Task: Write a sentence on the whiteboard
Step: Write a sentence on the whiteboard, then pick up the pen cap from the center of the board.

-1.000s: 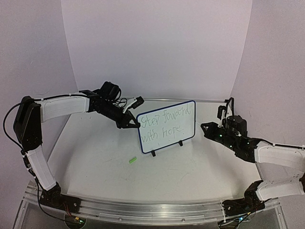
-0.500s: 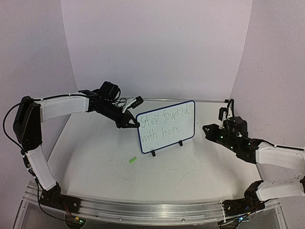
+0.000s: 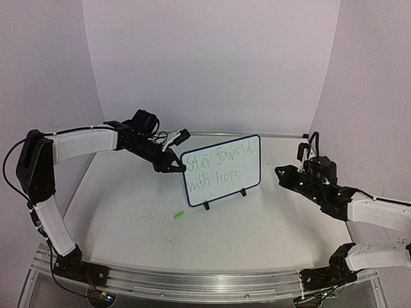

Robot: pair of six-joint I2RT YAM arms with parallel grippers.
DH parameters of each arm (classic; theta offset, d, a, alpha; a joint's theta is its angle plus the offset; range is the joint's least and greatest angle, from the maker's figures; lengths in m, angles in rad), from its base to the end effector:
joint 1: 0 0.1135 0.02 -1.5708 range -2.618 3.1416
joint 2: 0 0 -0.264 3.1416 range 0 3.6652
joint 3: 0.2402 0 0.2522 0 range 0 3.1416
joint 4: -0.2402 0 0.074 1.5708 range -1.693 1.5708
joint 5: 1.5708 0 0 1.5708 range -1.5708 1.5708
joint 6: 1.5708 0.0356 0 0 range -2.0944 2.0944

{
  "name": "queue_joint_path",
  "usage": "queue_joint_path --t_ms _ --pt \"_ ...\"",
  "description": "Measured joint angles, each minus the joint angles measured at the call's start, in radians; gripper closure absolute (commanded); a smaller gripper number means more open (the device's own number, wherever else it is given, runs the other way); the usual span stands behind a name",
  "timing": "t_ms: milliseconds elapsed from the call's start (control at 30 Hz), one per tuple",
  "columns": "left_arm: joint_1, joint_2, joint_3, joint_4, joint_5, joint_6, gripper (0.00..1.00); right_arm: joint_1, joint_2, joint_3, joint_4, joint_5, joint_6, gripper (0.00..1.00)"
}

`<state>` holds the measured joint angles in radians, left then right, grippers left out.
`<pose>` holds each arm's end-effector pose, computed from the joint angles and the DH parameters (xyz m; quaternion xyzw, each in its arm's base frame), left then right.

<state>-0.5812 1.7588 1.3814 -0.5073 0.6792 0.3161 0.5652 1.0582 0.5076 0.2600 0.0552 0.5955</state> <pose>0.3083 -0.2293 0.2597 0.4861 0.7515 -0.3529 0.2729 0.2000 0.1245 0.2351 0.0286 0.8014 0.3089 0.5114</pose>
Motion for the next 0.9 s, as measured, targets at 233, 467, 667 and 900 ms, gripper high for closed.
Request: queue_joint_path --t_ms 233,467,667,900 --pt "0.0 -0.033 -0.042 0.013 -0.013 -0.029 0.45 0.0 -0.01 0.0 -0.006 -0.004 -0.013 1.0" --pt "0.0 -0.074 -0.097 0.061 -0.062 -0.052 0.23 0.0 -0.023 0.001 -0.033 -0.018 -0.046 1.0" --pt "0.0 -0.134 -0.139 0.121 -0.132 -0.084 0.19 0.0 -0.023 0.018 -0.081 -0.034 -0.081 1.0" --pt "0.0 -0.27 -0.261 0.228 -0.282 -0.167 0.19 0.0 -0.063 0.045 -0.158 -0.035 -0.098 1.0"
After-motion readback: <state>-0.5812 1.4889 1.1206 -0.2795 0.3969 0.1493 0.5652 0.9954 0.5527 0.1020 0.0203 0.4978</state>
